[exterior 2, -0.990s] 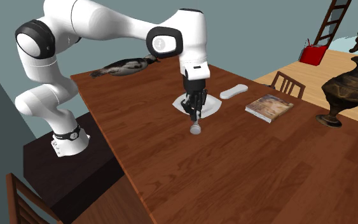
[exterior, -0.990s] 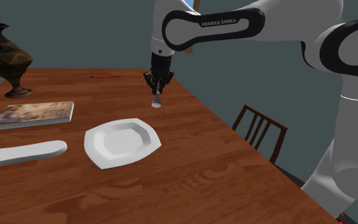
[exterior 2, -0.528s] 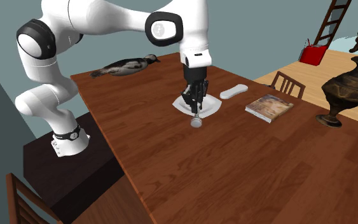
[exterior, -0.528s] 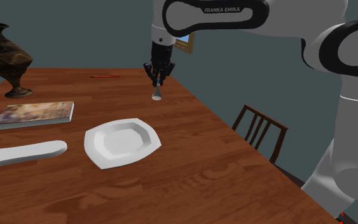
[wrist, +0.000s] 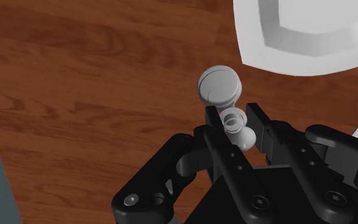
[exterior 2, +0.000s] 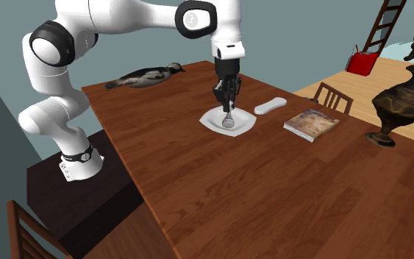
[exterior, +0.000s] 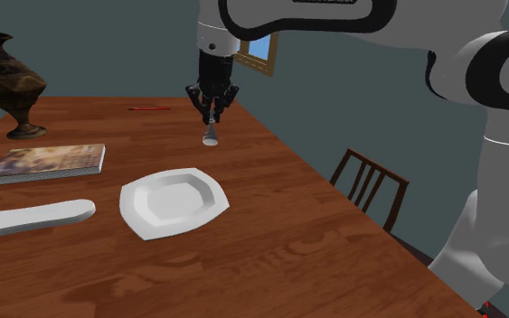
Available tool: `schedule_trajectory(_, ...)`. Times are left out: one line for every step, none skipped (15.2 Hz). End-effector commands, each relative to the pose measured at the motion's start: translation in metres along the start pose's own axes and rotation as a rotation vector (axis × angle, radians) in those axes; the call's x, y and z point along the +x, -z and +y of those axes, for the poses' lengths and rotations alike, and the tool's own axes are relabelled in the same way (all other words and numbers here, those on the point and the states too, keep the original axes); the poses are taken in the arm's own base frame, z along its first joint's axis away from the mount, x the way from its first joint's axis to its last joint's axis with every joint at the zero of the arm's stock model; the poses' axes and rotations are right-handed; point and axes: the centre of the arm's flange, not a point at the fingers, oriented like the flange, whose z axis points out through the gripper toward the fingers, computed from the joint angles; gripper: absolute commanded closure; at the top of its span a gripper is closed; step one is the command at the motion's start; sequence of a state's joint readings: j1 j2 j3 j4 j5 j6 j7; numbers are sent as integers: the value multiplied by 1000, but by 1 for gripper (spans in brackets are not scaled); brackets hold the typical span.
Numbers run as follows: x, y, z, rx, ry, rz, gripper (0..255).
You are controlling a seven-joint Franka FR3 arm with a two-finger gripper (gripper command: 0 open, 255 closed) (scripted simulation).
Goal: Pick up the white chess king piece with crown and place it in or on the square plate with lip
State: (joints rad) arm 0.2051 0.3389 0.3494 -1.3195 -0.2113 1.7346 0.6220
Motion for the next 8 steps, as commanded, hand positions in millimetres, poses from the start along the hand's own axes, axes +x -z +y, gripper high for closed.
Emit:
schedule_trajectory(-13,3,-22,0,-1,0,255)
schedule_trajectory(-20,6,-33,0,-1,0,255)
schedule_trajectory(-26,8,-44,0,-1,0,255)
schedule_trajectory(-33,11,-56,0,-1,0,255)
schedule_trajectory(-39,13,-67,0,-1,0,255)
schedule_trajectory(-46,16,-78,0,-1,0,255)
schedule_trajectory(-52,18,-89,0,-1,0,255)
schedule_trajectory(-59,21,-101,0,-1,0,255)
